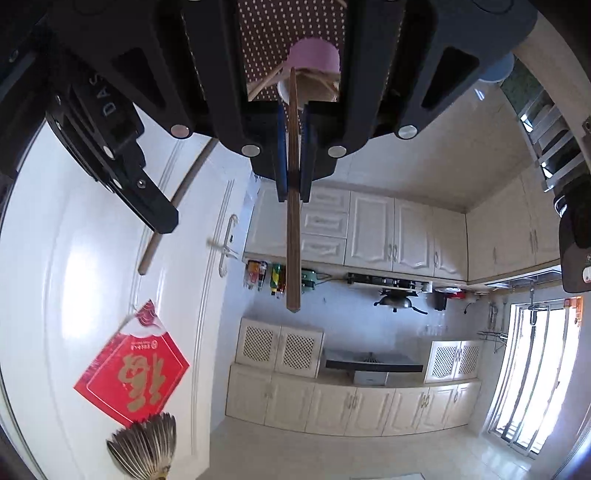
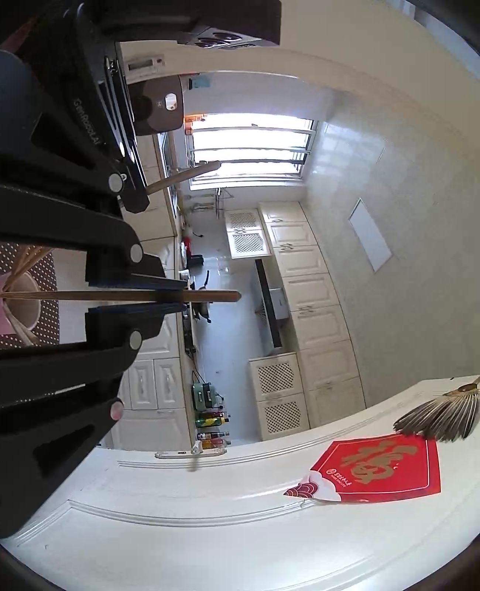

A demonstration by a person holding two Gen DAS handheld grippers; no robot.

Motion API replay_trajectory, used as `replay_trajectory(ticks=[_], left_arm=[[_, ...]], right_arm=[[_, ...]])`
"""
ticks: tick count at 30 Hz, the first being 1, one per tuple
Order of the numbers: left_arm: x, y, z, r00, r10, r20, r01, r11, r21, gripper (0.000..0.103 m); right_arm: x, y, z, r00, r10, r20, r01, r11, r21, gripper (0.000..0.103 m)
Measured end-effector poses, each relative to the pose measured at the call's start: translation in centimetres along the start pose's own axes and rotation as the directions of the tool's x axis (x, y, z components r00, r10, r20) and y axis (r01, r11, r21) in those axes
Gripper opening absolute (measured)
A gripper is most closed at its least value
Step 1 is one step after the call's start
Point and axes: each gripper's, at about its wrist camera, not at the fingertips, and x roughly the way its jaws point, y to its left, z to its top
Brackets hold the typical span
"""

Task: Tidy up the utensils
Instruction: 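Lower both held chopsticks into the pink cup and open both tools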

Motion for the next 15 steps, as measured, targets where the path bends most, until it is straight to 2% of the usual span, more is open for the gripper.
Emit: replay_trajectory(ticks=[3, 15], left_arm=[[1.1, 0.0, -0.3, 0.999, 0.035, 0.02, -0.035, 0.999, 0.023, 0.007], [4.4, 0.4, -2.8, 0.998, 0.007, -0.061, -0.005, 0.999, 0.034, 0.007]], right_arm=[[0.6, 0.1, -0.2, 1.0, -0.006, 0.007, 0.006, 1.0, -0.009, 0.005], [2.4, -0.8, -1.6, 0.999, 0.006, -0.037, -0.006, 1.0, 0.005, 0.005]])
